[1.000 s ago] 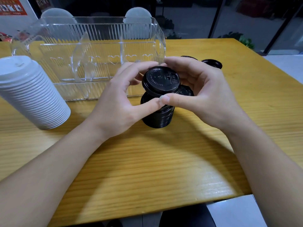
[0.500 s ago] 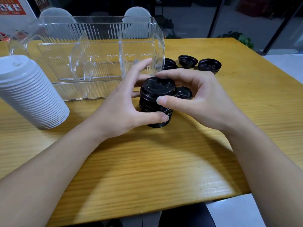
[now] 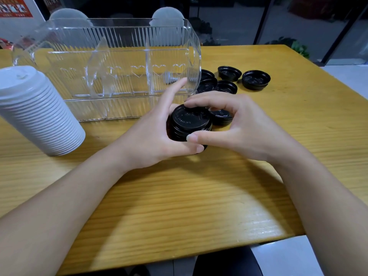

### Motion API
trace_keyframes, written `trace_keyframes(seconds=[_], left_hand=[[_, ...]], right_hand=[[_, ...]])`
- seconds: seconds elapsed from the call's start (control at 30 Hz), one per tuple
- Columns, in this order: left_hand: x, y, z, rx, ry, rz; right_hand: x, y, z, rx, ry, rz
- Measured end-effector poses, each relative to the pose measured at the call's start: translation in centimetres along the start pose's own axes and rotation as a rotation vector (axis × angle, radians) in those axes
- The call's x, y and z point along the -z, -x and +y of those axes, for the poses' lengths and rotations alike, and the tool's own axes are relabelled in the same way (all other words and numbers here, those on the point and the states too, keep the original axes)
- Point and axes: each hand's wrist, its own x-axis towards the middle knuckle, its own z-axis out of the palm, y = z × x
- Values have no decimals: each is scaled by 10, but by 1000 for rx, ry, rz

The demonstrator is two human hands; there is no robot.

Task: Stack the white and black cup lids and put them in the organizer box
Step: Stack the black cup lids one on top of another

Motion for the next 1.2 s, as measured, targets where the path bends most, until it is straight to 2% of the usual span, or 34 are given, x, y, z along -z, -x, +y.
trace_keyframes(seconds=[0.73,0.87,0.97,1.2], left_hand=[[1,-1,-1,-14,-77,3],[1,-2,-2,-41,-109,-4],[1,-1,-2,-49,-103,3],[2,-2,-4,-114,-100,94]], right_hand=[[0,-3,1,-46,18,91],[4,-5,5,-46,87,239],[3,-8,11,-67,145,289],[1,-9,21,-174,444,268]])
